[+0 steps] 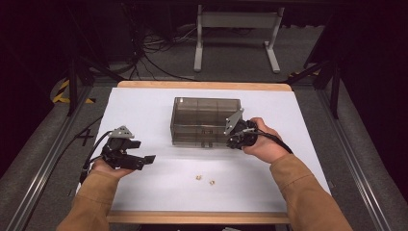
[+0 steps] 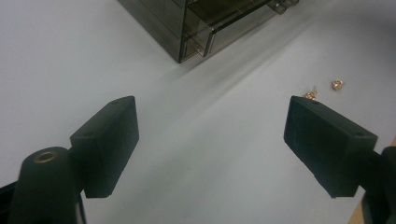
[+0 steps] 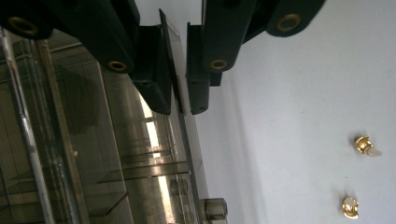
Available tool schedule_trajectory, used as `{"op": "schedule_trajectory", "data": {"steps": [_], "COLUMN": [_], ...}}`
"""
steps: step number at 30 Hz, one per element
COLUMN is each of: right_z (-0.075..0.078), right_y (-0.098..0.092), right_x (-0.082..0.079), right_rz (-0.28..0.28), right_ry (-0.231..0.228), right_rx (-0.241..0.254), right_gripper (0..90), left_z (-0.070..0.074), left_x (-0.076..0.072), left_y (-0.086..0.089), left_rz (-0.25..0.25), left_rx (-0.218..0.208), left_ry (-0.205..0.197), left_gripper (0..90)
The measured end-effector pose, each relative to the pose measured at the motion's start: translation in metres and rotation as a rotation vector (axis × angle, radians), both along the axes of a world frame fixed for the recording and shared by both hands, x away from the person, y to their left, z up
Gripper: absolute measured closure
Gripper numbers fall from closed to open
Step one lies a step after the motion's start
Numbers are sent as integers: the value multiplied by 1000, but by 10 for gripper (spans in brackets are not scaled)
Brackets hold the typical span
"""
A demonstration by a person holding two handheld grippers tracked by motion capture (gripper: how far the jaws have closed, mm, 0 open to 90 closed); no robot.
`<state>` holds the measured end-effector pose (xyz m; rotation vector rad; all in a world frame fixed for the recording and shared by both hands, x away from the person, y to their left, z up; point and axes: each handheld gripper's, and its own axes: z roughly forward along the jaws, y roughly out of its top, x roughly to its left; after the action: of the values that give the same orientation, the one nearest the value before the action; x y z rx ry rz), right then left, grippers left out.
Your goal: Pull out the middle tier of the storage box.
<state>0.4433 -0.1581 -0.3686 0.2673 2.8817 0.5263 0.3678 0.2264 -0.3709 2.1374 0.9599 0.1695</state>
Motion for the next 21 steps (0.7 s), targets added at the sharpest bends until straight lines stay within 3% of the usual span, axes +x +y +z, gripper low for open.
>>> {"op": "schedule_trajectory", "data": {"steps": [13,21], "right_z": [2,3], "right_y": [2,2], "right_x": [-7,-19], "right_rz": [36,58], "right_ry": [5,11], "right_rx": [-35,-50], "right_gripper": [842,849], "left_z": [0,0], "left_x": [2,3], "left_y": [0,-2], "left_rz": [0,0], "left_rx": [0,8], "left_ry": [3,8], "left_gripper": [184,184]}}
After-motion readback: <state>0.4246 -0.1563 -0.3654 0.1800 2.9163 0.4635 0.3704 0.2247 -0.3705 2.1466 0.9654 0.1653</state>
